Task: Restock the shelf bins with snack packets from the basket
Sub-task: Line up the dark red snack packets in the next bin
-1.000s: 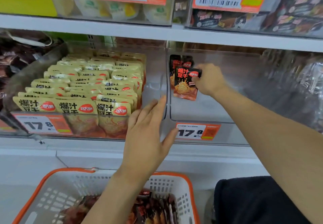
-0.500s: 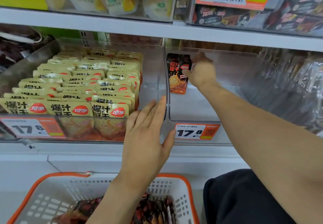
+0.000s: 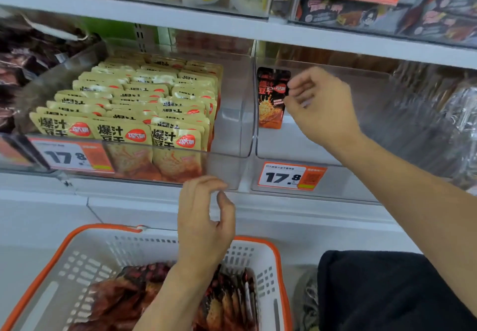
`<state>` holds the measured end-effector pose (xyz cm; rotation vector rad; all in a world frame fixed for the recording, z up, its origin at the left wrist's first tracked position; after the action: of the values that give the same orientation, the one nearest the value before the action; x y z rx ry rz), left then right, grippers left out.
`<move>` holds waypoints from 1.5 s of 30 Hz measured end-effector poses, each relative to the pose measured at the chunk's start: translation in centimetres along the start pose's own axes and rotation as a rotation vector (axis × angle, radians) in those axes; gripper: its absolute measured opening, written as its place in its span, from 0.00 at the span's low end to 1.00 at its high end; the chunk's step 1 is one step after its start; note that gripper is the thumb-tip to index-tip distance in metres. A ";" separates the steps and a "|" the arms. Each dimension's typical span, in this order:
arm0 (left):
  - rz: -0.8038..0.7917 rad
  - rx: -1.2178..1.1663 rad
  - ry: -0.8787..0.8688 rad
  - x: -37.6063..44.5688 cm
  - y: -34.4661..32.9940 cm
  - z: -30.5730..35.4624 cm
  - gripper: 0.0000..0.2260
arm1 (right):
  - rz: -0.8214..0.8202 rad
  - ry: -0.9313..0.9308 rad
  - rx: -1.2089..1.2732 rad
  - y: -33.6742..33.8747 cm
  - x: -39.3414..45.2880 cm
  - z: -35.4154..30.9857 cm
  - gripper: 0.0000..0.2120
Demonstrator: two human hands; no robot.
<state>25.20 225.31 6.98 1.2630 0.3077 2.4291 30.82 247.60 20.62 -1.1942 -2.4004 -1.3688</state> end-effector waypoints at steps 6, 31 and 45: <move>-0.690 0.186 0.550 -13.4 -4.0 -8.3 0.13 | -0.190 0.316 0.091 -3.9 -11.2 -4.5 0.07; -1.131 0.378 1.021 -24.0 -4.4 -10.4 0.06 | -1.084 -0.799 0.024 -25.1 -36.2 10.2 0.25; -1.242 -0.188 0.913 -10.2 1.6 -10.2 0.02 | -0.739 -0.796 0.484 -19.8 -25.5 6.6 0.19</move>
<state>21.77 219.31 -5.77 -0.2611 0.7739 1.6230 36.17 232.69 -8.31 -0.8191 -3.6757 -0.2732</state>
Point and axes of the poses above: each hand's wrist, its own x-axis towards the middle knuckle, its own y-axis out of the back of the hand, z = x × y, the point moved 4 cm from there along x, towards the middle knuckle, and after that the axes turned 8 degrees about -z, right-handed, at the moved point
